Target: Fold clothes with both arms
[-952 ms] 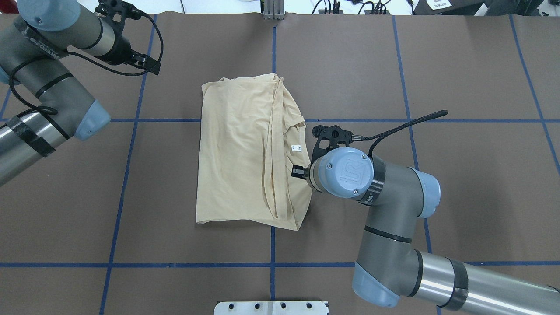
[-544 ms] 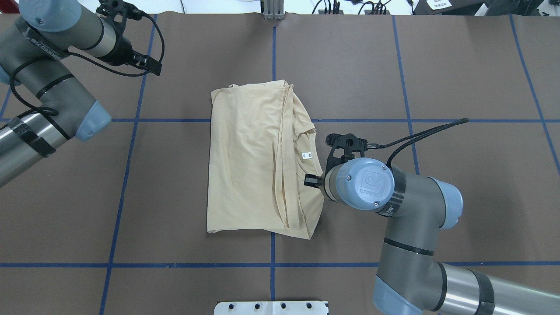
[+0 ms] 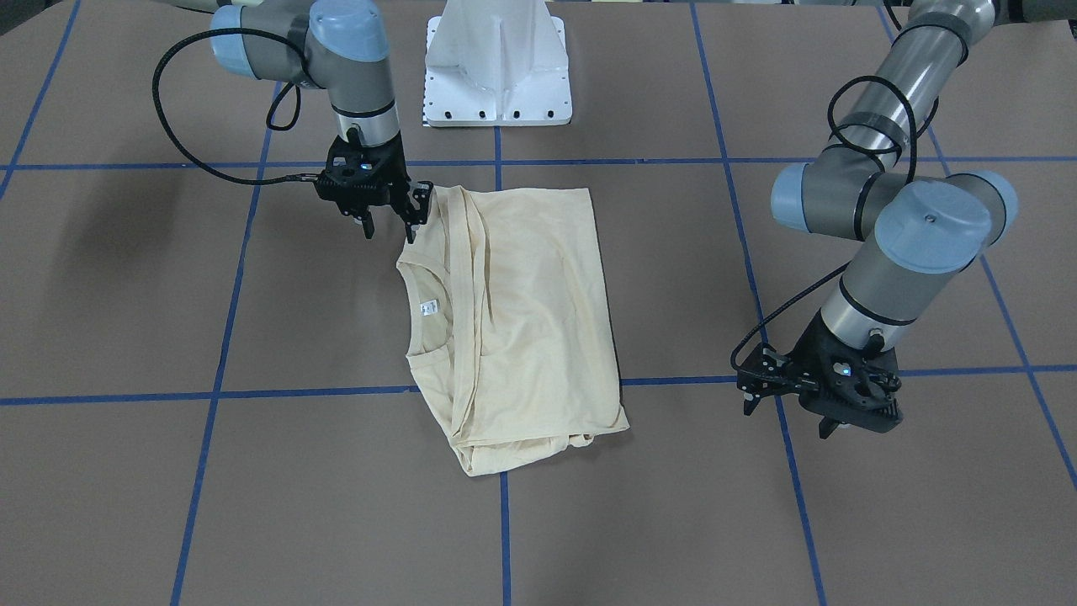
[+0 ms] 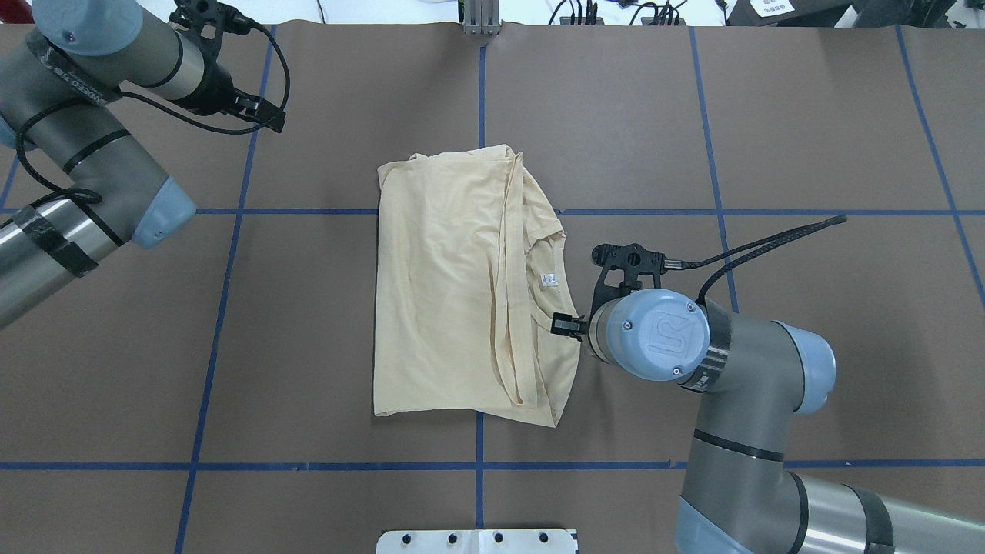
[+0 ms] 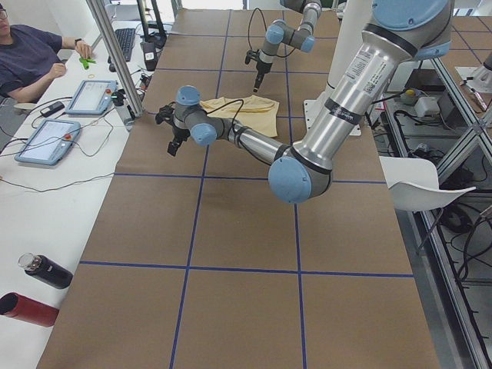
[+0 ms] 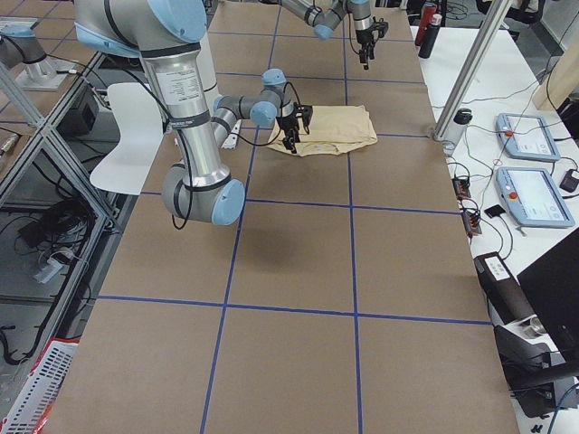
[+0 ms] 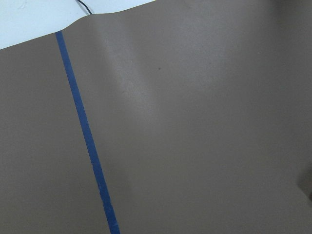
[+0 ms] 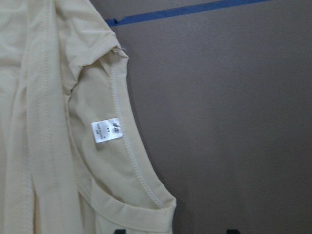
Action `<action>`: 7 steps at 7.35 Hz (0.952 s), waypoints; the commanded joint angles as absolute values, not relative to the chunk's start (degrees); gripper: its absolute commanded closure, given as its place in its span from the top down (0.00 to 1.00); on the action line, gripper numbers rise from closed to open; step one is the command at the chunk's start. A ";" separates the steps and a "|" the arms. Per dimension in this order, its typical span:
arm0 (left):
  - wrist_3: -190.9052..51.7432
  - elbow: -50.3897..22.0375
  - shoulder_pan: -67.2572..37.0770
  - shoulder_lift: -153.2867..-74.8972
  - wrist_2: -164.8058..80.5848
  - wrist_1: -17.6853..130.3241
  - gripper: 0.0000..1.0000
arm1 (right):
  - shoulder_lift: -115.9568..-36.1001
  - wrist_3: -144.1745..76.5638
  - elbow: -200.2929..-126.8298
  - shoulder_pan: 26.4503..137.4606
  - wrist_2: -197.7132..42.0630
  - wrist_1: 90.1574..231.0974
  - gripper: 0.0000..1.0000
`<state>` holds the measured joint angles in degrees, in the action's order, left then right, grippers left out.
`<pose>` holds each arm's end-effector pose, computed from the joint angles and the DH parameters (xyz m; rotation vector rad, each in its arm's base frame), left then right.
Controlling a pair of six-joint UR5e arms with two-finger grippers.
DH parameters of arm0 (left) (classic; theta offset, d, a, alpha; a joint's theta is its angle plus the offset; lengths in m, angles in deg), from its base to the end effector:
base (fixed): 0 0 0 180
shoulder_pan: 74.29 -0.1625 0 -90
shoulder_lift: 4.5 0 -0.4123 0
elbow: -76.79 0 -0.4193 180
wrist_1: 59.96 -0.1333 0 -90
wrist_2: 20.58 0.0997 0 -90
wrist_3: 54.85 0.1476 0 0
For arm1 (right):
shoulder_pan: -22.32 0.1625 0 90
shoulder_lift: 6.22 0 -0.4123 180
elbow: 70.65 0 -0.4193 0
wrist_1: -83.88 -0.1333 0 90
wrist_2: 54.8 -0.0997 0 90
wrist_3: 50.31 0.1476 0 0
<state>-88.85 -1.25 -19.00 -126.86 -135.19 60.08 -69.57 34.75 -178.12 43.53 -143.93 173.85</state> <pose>0.3855 -0.6826 0.3732 0.4889 0.8204 0.2004 -0.5665 -0.3652 0.2755 0.1890 -0.7498 0.2756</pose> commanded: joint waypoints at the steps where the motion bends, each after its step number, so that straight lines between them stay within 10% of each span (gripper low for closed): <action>1: -88.78 -1.52 -19.00 -126.84 -135.19 60.01 1.00 | -57.44 34.33 -167.93 43.59 -143.66 178.36 1.00; 2: -88.78 -1.52 -19.00 -126.84 -135.19 60.01 1.00 | -53.37 34.33 -162.73 43.42 -143.66 178.45 0.96; 4: -88.86 -1.61 -19.09 -126.58 -135.19 60.10 1.00 | -52.63 34.07 -161.88 42.19 -144.10 180.02 0.50; 7: -88.86 -1.69 -19.09 -125.70 -135.19 60.53 1.00 | -51.84 31.79 -162.24 40.96 -144.36 183.02 0.32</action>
<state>-88.86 -1.63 -19.09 -126.17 -135.19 60.21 -52.25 32.74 -162.35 41.51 -144.34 182.38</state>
